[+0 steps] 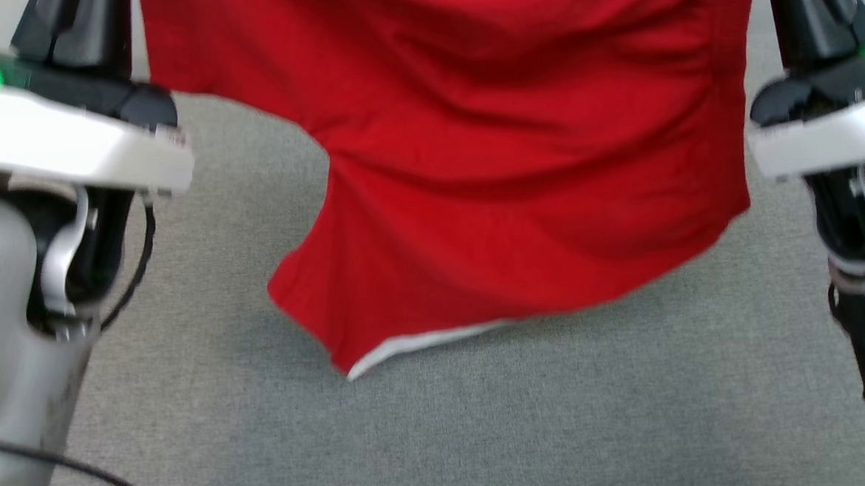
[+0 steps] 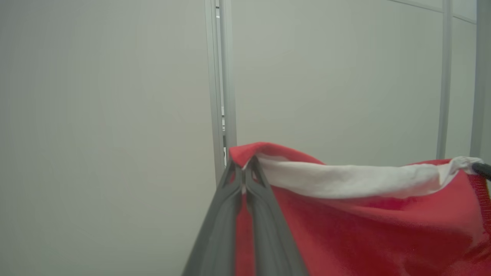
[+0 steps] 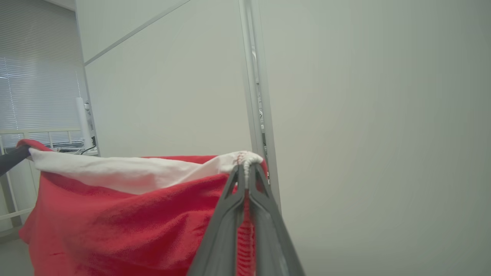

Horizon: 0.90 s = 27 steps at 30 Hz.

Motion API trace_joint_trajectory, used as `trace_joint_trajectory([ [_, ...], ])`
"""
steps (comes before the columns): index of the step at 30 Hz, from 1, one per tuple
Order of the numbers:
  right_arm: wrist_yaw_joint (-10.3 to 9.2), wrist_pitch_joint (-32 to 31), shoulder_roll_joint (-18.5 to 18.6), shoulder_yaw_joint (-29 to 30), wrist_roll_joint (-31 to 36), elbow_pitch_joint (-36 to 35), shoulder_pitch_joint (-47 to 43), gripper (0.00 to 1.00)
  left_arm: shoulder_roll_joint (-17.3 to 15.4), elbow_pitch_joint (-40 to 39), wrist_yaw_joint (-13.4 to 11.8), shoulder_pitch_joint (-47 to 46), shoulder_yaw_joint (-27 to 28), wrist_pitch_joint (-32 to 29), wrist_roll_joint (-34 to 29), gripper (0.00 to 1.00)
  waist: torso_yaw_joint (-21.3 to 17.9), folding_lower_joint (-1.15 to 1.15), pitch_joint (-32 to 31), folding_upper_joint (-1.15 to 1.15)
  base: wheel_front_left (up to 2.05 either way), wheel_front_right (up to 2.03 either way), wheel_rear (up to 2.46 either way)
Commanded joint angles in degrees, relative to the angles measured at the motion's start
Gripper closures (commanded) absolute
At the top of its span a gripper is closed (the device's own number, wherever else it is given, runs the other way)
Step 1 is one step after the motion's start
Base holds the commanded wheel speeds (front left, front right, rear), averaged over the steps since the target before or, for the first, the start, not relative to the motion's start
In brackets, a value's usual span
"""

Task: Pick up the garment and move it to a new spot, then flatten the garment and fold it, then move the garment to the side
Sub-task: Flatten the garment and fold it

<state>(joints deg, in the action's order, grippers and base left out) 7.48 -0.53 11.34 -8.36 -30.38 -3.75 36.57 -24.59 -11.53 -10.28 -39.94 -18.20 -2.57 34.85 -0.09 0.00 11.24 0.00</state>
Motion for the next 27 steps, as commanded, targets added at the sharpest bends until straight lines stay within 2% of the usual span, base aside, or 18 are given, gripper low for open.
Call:
trace_joint_trajectory([
  [1,0.03,1.11,0.9,-0.63,0.29,4.86,4.68,1.0,0.67,5.64,2.34,-5.08,-1.2,-0.95,0.53,1.0,-0.19,0.0,3.12,0.0,0.0,0.0,0.0],
  [3,0.05,2.34,0.86,-1.6,-0.75,9.73,9.78,1.0,1.88,12.26,4.35,-10.64,-2.2,-1.77,0.99,1.0,0.13,0.0,5.52,0.0,0.0,0.0,0.0],
  [6,0.04,3.48,2.14,-2.58,-0.71,17.77,18.13,1.0,4.12,22.94,5.97,-20.07,-2.85,-3.11,1.23,1.0,0.98,0.0,10.3,0.0,0.0,0.0,0.0],
  [10,0.02,5.53,1.51,-5.04,0.0,30.56,29.2,1.0,6.6,38.63,8.33,-31.17,-3.52,-2.91,0.93,1.0,0.95,0.0,13.5,0.0,0.0,0.0,0.0],
  [11,0.02,5.53,1.51,-5.04,0.0,30.56,29.2,1.0,6.6,38.63,8.33,-31.17,-3.52,-2.91,0.93,1.0,0.95,0.0,13.5,0.0,0.0,0.0,0.0],
  [17,0.01,10.57,-1.46,-6.42,2.07,49.18,42.88,1.0,9.71,55.25,11.14,-43.49,-4.57,1.95,-1.03,1.0,0.04,0.0,15.48,0.0,0.0,0.0,0.0],
  [22,0.02,12.01,-3.68,-9.68,3.65,60.28,48.13,1.0,12.58,64.47,13.54,-47.79,-5.65,5.53,-1.18,1.0,0.5,0.0,17.33,0.0,0.0,0.0,0.0],
  [23,0.02,12.47,-4.15,-11.12,2.84,62.68,48.42,1.0,13.74,67.23,14.76,-47.71,-6.58,6.74,-1.38,1.0,1.11,0.0,18.27,0.0,0.0,0.0,0.0],
  [27,0.03,13.63,-3.74,-14.41,0.43,64.27,45.47,1.0,15.7,70.42,16.19,-44.94,-7.48,10.94,-0.7,1.0,2.56,0.0,19.92,0.0,0.0,0.0,0.0],
])
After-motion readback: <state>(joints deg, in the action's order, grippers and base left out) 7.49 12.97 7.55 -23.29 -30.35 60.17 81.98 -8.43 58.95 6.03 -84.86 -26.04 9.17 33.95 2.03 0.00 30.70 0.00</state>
